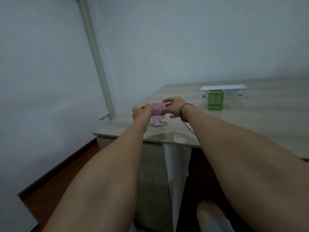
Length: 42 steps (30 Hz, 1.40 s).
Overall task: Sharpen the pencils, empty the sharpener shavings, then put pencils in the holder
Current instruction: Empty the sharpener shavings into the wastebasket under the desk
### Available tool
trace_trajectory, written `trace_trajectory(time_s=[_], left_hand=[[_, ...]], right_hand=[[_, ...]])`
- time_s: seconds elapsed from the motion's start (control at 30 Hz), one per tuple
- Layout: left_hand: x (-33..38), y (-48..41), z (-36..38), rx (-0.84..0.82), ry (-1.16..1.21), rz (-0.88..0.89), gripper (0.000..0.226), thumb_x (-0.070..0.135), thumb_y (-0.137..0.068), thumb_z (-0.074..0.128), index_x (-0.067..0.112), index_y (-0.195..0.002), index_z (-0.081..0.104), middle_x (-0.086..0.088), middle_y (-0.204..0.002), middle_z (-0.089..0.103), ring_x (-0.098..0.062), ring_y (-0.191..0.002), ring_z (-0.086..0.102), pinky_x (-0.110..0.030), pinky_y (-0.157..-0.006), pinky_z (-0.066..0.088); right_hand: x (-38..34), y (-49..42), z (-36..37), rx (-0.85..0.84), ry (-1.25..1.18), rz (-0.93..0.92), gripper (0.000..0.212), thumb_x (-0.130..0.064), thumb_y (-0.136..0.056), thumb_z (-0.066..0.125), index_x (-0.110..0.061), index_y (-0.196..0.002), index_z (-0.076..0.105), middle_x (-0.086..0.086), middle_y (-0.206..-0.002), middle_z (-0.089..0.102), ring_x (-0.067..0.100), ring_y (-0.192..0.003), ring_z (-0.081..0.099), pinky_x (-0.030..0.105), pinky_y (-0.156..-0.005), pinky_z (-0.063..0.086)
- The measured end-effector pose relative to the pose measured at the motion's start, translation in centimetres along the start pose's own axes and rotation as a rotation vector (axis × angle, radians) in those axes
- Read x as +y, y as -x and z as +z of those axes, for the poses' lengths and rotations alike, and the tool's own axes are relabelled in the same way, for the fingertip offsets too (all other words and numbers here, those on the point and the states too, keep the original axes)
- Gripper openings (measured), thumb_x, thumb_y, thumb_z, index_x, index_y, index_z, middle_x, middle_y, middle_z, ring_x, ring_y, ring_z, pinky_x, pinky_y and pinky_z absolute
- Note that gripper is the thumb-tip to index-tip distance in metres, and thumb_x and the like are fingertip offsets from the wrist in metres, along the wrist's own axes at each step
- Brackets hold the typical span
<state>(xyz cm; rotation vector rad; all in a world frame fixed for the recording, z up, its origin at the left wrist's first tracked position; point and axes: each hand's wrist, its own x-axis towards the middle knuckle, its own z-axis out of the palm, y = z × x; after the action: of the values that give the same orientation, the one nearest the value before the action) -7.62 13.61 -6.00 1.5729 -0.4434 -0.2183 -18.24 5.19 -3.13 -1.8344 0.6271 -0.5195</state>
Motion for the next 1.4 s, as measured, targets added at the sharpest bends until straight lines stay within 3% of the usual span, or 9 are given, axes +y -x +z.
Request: trace_trajectory(time_s=[0.1,0.2,0.37,0.47,0.63,0.9,1.1,1.23,1.4], left_hand=[[-0.4,-1.1,1.5,0.09,-0.172,0.124,0.02,0.025,-0.085,0.053,0.011,-0.079,0.065,-0.008,-0.088,0.067,-0.025,-0.085,0.061,-0.028,-0.074,0.046],[-1.4,-3.0,2.2,0.191,-0.453,0.299,0.032,0.034,-0.085,0.054,0.015,-0.109,0.066,-0.008,-0.118,0.064,-0.028,-0.113,0.056,-0.038,-0.097,0.046],[-2.7,-5.9,3.8,-0.008,-0.757,0.341,0.058,0.05,-0.085,0.054,0.016,-0.132,0.051,-0.012,-0.139,0.049,-0.032,-0.131,0.041,-0.041,-0.106,0.036],[-3.4,-6.6,4.4,-0.099,-0.714,0.304,0.055,0.058,-0.08,0.054,0.016,-0.115,0.063,-0.01,-0.124,0.061,-0.032,-0.12,0.052,-0.037,-0.095,0.044],[-3.9,-6.8,4.5,0.01,-0.729,0.401,0.047,0.049,-0.078,0.064,0.014,-0.109,0.07,-0.009,-0.114,0.068,-0.029,-0.102,0.062,-0.034,-0.082,0.05],[-4.4,-7.1,3.1,0.022,-0.602,0.413,0.031,0.042,-0.082,0.06,0.015,-0.087,0.074,-0.004,-0.081,0.07,-0.019,-0.07,0.062,-0.02,-0.051,0.04],[-4.4,-7.4,2.3,-0.034,-0.559,0.445,0.028,0.043,-0.082,0.062,0.019,-0.089,0.075,-0.002,-0.086,0.073,-0.017,-0.077,0.065,-0.019,-0.052,0.043],[-4.9,-7.6,2.5,-0.052,-0.601,0.462,0.036,0.052,-0.075,0.059,0.022,-0.089,0.075,0.0,-0.086,0.074,-0.018,-0.082,0.065,-0.021,-0.059,0.042],[-5.3,-8.3,1.7,-0.085,-0.658,0.443,0.056,0.065,-0.063,0.053,0.025,-0.096,0.073,0.003,-0.096,0.073,-0.016,-0.089,0.066,-0.024,-0.069,0.047]], right_hand=[[2.2,-1.3,-1.7,0.025,0.011,0.033,0.06,0.002,-0.077,0.071,-0.009,-0.133,0.053,0.012,-0.128,0.062,0.022,-0.105,0.058,0.038,-0.091,0.051],[4.5,-3.0,-2.9,0.074,0.052,0.048,0.064,0.004,-0.074,0.074,-0.007,-0.133,0.052,0.014,-0.125,0.063,0.024,-0.103,0.061,0.035,-0.086,0.051],[7.5,-5.5,-3.2,0.094,0.104,0.094,0.067,0.002,-0.068,0.079,-0.009,-0.129,0.055,0.013,-0.123,0.064,0.029,-0.111,0.063,0.037,-0.093,0.053],[7.7,-6.6,-2.9,0.067,0.166,0.118,0.068,-0.002,-0.068,0.08,-0.013,-0.13,0.054,0.011,-0.124,0.063,0.029,-0.111,0.062,0.04,-0.095,0.053],[7.6,-8.2,-2.3,0.045,0.223,0.147,0.069,-0.003,-0.068,0.079,-0.017,-0.13,0.053,0.01,-0.124,0.061,0.029,-0.106,0.063,0.042,-0.086,0.058],[7.6,-9.2,-1.0,-0.009,0.196,0.143,0.07,-0.003,-0.07,0.079,-0.014,-0.133,0.053,0.01,-0.125,0.063,0.025,-0.107,0.063,0.04,-0.096,0.054],[7.1,-9.0,-0.5,-0.061,0.092,0.129,0.064,-0.002,-0.074,0.077,-0.009,-0.133,0.053,0.011,-0.121,0.065,0.019,-0.092,0.062,0.024,-0.074,0.056],[7.1,-9.7,2.2,-0.086,0.237,0.112,0.058,-0.018,-0.07,0.082,-0.009,-0.123,0.06,0.012,-0.12,0.068,0.023,-0.094,0.065,0.044,-0.089,0.057],[8.0,-9.5,4.0,-0.013,0.226,0.115,0.107,-0.031,-0.065,0.085,-0.004,-0.148,0.023,0.009,-0.14,0.054,0.027,-0.121,0.055,0.045,-0.099,0.05]])
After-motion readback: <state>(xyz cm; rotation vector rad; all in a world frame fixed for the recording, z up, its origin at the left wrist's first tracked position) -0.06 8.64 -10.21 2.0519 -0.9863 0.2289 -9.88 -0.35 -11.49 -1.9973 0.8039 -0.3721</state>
